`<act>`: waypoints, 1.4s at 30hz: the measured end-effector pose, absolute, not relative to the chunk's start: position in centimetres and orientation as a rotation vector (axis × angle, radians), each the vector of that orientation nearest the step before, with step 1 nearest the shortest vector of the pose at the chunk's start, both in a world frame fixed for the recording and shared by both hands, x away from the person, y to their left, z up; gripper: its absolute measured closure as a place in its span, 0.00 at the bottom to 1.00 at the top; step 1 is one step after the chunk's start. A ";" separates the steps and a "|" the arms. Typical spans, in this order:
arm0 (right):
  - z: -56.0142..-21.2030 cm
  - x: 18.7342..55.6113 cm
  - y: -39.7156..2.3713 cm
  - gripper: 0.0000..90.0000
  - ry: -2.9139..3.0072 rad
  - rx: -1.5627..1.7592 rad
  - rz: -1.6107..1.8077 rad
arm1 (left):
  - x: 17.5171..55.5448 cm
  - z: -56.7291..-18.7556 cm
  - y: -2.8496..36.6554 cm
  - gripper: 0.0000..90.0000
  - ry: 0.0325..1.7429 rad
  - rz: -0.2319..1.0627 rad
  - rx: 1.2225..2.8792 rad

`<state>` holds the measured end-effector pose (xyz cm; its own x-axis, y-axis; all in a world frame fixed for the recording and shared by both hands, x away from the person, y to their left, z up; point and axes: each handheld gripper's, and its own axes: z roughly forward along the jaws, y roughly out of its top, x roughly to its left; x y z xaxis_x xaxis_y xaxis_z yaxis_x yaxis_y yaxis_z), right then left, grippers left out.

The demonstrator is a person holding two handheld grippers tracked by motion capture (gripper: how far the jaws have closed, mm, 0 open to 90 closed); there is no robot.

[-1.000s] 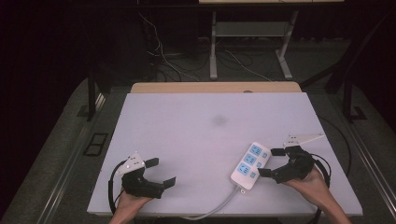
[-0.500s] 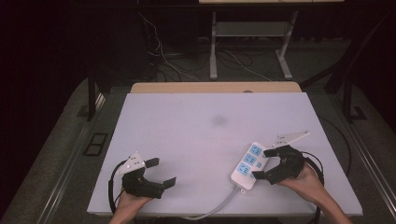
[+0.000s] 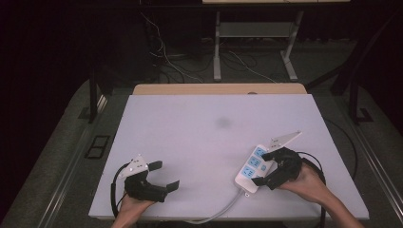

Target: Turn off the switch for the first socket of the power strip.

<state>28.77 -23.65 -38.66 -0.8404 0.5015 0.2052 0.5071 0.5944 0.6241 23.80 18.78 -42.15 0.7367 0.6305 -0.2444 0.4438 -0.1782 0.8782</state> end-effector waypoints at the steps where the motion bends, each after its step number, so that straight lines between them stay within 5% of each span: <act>1: -38.7 28.8 -23.6 0.06 -2.798 -0.885 -1.099 | 23.8 -42.1 18.8 0.00 0.837 0.208 1.817; 20: -38.0 29.3 -23.0 0.56 -2.810 -0.674 -1.022 | 23.8 -42.2 18.7 0.00 0.835 0.205 1.822; 26: -38.2 29.7 -23.1 0.81 -2.801 -0.637 -0.985 | 23.8 -42.2 18.7 0.00 0.836 0.205 1.820; 35: -38.7 29.7 -22.7 1.00 -2.835 -0.611 -0.929 | 23.8 -42.2 18.7 0.00 0.836 0.204 1.824; 42: -38.9 29.9 -22.7 1.00 -2.843 -0.630 -0.907 | 23.8 -42.2 18.7 0.00 0.836 0.204 1.824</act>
<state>29.85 -22.73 -38.88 -0.9107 0.3570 0.2078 0.4114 0.7384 0.5343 23.79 18.72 -42.21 0.7393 0.6280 -0.2429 0.4453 -0.1855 0.8759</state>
